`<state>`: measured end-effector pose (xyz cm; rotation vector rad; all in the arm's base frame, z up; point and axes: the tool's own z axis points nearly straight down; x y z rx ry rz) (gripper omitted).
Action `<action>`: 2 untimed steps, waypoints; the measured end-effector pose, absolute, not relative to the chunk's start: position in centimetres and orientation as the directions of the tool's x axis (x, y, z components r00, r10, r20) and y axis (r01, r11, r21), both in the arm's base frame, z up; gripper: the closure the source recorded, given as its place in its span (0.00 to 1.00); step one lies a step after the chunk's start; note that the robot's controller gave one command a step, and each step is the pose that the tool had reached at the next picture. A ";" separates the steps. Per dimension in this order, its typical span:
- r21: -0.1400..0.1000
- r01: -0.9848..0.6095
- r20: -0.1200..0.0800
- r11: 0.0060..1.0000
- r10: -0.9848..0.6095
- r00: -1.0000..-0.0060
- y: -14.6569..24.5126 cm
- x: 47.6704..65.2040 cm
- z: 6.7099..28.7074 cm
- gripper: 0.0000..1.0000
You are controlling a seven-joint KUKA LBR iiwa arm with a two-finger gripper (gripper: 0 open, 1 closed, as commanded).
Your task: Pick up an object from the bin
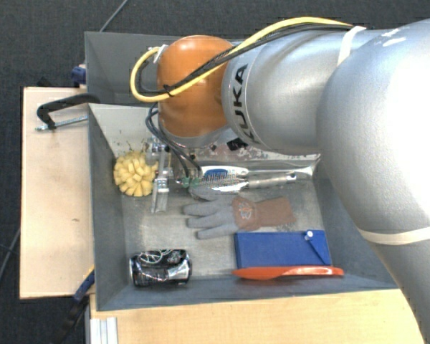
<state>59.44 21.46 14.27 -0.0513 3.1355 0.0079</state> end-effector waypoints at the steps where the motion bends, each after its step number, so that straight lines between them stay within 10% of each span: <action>1: 0.005 0.239 -0.001 0.971 0.239 -0.971 14.1 58.3 15.2 0.00; 2: 0.005 -0.041 -0.008 0.999 -0.041 -0.999 10.8 58.9 10.3 0.00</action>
Offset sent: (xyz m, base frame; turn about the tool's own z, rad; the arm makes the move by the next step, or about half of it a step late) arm -0.0029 -0.1217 -0.0727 -0.1329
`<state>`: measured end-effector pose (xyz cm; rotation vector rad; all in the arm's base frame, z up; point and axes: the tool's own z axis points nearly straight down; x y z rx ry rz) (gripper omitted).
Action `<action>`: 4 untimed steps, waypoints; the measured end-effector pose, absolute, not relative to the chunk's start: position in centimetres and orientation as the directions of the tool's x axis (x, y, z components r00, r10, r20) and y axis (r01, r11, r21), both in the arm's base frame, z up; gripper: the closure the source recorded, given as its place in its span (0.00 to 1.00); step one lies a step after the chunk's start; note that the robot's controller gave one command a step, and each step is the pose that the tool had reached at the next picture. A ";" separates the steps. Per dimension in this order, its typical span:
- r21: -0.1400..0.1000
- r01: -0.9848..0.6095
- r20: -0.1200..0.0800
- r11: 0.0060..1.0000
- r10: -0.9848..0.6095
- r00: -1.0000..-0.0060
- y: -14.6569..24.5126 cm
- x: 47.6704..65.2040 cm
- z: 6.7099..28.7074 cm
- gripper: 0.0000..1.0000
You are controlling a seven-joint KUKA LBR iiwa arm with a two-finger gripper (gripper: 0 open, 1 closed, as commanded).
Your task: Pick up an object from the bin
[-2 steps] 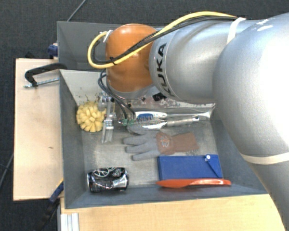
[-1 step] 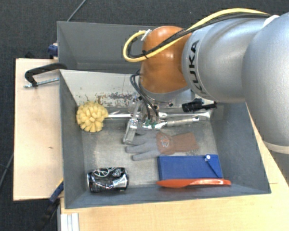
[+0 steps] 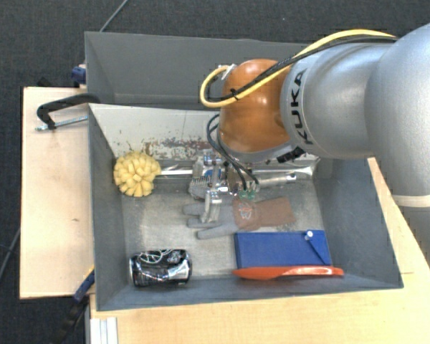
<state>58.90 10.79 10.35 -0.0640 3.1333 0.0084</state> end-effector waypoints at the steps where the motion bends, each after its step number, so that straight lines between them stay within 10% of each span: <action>1: 0.013 0.445 -0.001 0.895 0.445 -0.896 9.8 57.8 7.8 1.00; 4: 0.014 0.483 0.000 0.875 0.483 -0.875 9.8 57.6 8.3 1.00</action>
Offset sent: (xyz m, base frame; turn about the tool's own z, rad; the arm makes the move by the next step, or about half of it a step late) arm 0.0000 0.0000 0.0000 0.0000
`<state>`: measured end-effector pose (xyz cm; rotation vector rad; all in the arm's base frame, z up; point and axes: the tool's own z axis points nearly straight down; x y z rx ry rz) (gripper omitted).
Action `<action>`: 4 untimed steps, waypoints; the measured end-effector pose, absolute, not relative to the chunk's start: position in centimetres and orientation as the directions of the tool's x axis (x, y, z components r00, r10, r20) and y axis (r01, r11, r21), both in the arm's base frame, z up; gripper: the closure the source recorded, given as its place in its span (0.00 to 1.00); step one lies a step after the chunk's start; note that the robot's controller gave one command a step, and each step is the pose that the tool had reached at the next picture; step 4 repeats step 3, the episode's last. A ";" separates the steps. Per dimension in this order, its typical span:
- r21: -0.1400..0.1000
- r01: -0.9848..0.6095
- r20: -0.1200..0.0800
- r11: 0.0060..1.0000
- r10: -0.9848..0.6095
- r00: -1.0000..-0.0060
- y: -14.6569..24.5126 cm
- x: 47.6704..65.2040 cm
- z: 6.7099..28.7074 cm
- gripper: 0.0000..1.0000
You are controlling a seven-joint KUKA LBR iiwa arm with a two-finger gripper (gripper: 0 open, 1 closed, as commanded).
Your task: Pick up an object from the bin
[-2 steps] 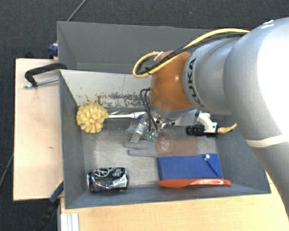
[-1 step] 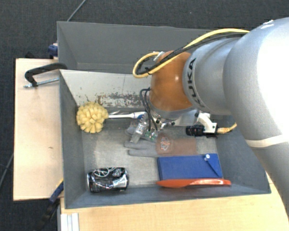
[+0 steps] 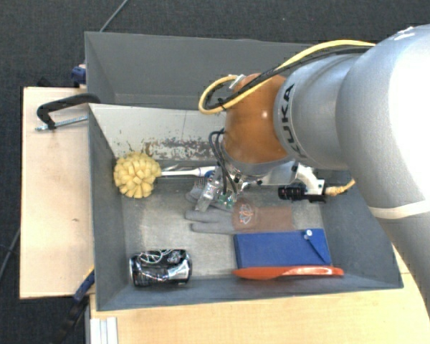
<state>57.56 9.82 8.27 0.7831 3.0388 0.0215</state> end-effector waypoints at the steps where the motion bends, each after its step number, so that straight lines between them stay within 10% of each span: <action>1: 0.013 0.479 0.001 0.878 0.479 -0.878 9.8 57.5 9.5 1.00; 4: 0.012 0.488 0.003 0.873 0.488 -0.873 9.7 57.4 13.4 1.00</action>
Offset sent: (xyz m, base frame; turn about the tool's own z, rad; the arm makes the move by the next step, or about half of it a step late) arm 0.0000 -0.0001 0.0913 0.0000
